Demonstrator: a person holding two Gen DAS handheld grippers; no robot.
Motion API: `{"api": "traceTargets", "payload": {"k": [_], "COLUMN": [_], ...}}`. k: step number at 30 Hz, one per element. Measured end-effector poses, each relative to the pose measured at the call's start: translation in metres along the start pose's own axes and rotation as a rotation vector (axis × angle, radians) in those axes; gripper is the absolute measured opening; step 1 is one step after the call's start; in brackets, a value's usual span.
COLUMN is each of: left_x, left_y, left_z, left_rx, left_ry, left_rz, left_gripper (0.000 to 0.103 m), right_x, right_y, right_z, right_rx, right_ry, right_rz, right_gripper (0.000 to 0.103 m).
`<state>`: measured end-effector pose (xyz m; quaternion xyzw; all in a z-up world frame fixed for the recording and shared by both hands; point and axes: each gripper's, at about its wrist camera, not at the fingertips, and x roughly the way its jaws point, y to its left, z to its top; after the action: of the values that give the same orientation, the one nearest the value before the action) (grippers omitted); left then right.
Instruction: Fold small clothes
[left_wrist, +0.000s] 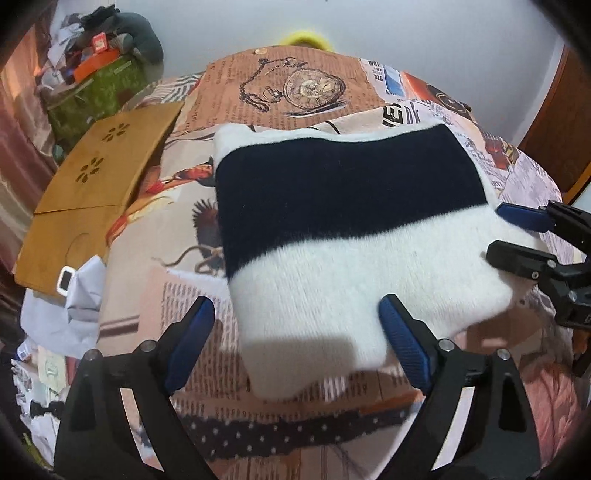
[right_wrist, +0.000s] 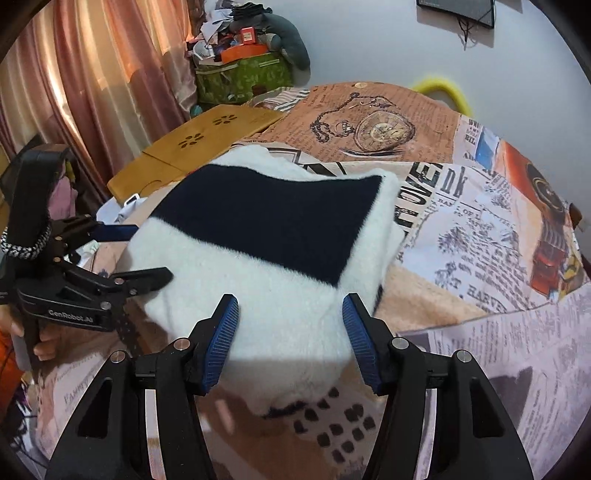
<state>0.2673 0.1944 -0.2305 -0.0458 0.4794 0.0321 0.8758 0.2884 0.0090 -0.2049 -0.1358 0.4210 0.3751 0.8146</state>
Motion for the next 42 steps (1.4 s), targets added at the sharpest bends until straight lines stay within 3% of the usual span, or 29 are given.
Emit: {"api": "traceTargets", "payload": {"k": [3, 5, 10, 15, 21, 26, 31, 33, 36, 40, 42], "left_x": [-0.012, -0.021, -0.064, -0.135, -0.229, -0.295, -0.34, -0.35, -0.356, -0.361, -0.364], "left_y": [-0.002, -0.004, -0.007, -0.009, -0.028, -0.054, -0.08, -0.088, -0.092, -0.091, -0.09], "left_z": [-0.009, -0.013, -0.014, -0.003, -0.002, -0.018, -0.046, -0.059, -0.073, -0.088, -0.095], "left_rx": [-0.004, 0.0, -0.004, -0.065, -0.07, -0.033, 0.016, 0.025, 0.008, -0.024, -0.027], "left_ry": [-0.009, -0.024, -0.124, -0.302, -0.515, -0.668, -0.794, -0.828, -0.845, -0.851, -0.856], "left_rz": [0.023, 0.054, 0.135, 0.142, 0.096, 0.057, 0.067, 0.081, 0.09, 0.077, 0.075], "left_gripper": [0.091, 0.091, 0.091, 0.091, 0.091, 0.091, 0.091, 0.091, 0.091, 0.103, 0.103], "right_x": [-0.004, -0.01, -0.048, -0.1, -0.177, -0.233, -0.28, -0.291, -0.296, -0.296, -0.293], "right_y": [-0.004, -0.009, -0.011, 0.0, 0.027, 0.053, 0.08, 0.089, 0.096, 0.103, 0.104], "right_z": [-0.007, -0.013, -0.017, -0.012, -0.008, -0.013, -0.028, -0.036, -0.046, -0.054, -0.054], "right_rx": [0.009, 0.042, 0.07, 0.068, 0.05, 0.014, -0.013, -0.015, -0.006, 0.006, 0.012], "right_ry": [0.017, 0.025, -0.051, -0.18, -0.373, -0.537, -0.677, -0.716, -0.746, -0.753, -0.75], "right_rz": [-0.033, -0.009, -0.019, -0.005, 0.048, 0.049, 0.031, 0.02, 0.0, -0.067, -0.09], "right_gripper": [0.056, 0.055, 0.055, 0.055, 0.055, 0.055, 0.055, 0.059, 0.073, 0.092, 0.102]}}
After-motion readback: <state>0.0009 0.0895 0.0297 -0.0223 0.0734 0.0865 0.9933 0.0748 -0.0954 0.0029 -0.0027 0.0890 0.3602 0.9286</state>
